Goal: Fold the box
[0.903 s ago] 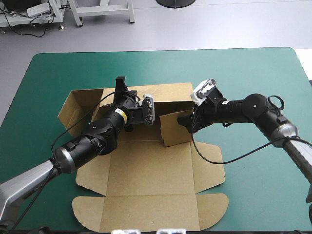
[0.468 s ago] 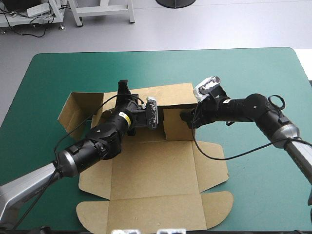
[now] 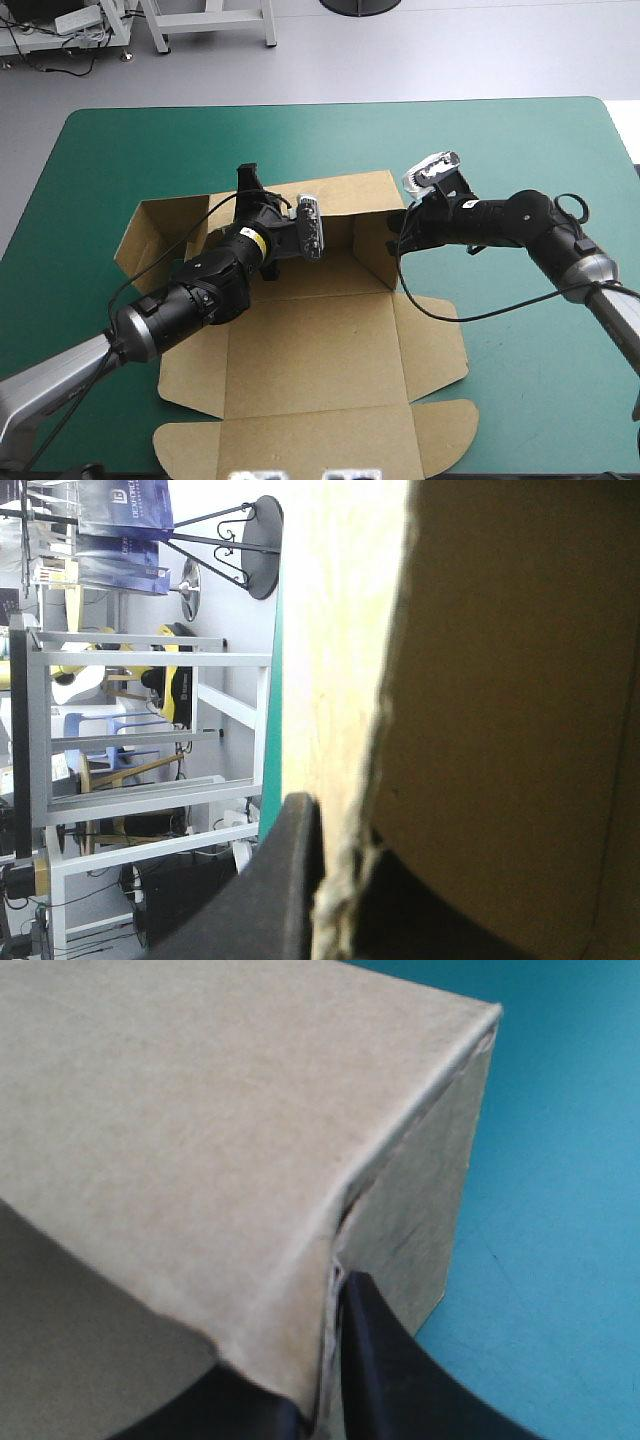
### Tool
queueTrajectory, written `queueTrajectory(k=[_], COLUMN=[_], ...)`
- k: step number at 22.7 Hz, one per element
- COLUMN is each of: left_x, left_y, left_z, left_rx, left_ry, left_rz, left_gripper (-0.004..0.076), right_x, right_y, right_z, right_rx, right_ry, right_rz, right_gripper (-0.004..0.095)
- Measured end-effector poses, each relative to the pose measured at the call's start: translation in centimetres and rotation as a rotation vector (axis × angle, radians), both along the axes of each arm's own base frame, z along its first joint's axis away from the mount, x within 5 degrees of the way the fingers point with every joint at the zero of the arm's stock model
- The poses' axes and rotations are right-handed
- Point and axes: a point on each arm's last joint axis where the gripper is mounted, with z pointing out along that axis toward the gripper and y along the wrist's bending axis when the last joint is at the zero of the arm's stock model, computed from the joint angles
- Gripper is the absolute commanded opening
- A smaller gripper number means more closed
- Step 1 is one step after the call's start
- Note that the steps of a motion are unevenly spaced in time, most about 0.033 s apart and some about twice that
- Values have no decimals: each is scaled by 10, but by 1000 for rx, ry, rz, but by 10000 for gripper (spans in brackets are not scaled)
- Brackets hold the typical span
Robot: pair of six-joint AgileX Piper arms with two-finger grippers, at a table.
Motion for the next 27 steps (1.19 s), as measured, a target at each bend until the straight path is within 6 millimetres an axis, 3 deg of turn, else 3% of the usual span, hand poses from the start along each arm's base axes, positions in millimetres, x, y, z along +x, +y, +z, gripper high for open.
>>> queueTrajectory(k=[5, 10, 12, 21, 27], left_x=[-6, -25, -38, -67, -80], left_y=[-2, -8, -16, 9, 7], left_z=[0, 6, 13, 53, 60], left_rx=[35, -6, -100, -355, -394], left_ry=[23, 60, 89, 112, 126], left_rz=[-7, -2, -44, -43, -92], left_gripper=[28, 265, 304, 304, 303], right_x=[0, -1, -2, 1, 5], right_y=[0, 1, 2, 2, -2], right_z=[0, 0, 0, 2, 1], right_rx=[12, 17, 21, 57, 36], right_ry=[16, 28, 31, 30, 25], right_rz=[-8, -6, -1, -58, -125], right_gripper=[-19, -19, -19, -19, -20])
